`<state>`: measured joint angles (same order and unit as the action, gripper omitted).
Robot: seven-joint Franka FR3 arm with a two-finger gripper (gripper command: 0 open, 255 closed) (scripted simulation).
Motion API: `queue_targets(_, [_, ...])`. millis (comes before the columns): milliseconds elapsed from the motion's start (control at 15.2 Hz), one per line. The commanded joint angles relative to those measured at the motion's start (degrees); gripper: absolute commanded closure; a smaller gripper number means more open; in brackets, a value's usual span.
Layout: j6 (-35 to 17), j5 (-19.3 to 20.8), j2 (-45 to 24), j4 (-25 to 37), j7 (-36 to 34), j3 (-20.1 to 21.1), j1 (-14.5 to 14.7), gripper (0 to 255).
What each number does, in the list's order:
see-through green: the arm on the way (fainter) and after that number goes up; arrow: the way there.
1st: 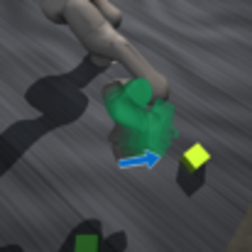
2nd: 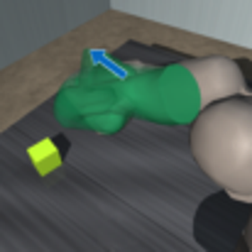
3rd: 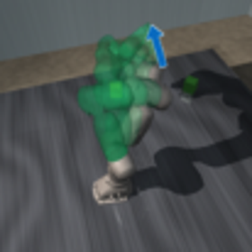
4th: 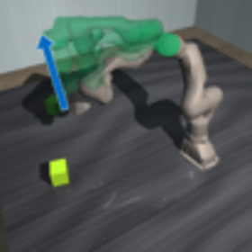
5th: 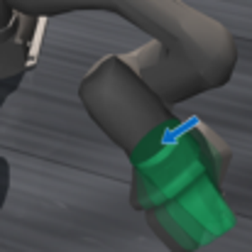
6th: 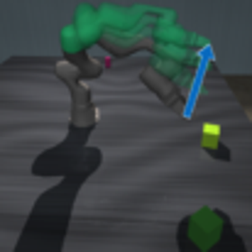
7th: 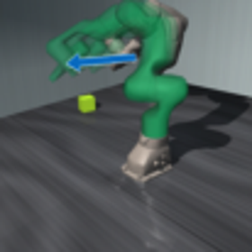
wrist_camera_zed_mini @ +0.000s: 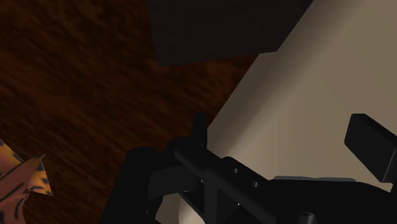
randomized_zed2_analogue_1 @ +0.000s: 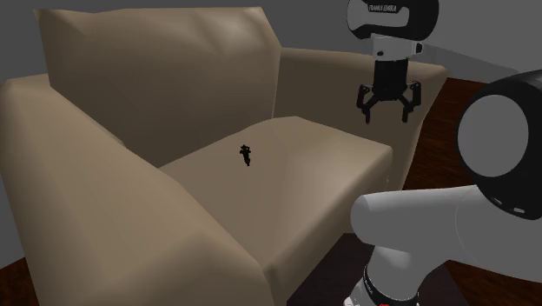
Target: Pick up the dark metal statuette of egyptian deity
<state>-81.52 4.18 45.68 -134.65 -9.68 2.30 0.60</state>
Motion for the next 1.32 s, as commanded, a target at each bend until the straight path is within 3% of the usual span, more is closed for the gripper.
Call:
queue_targets(0, [0.0,0.0,0.0,0.0,0.0,0.0,0.0,0])
queue_targets(726, [-13.75,-8.52,-10.22,-1.54,-10.3,10.47,4.48,0])
queue_targets(1254, [-23.59,-11.02,-21.91,2.33,-17.63,18.16,6.58,0])
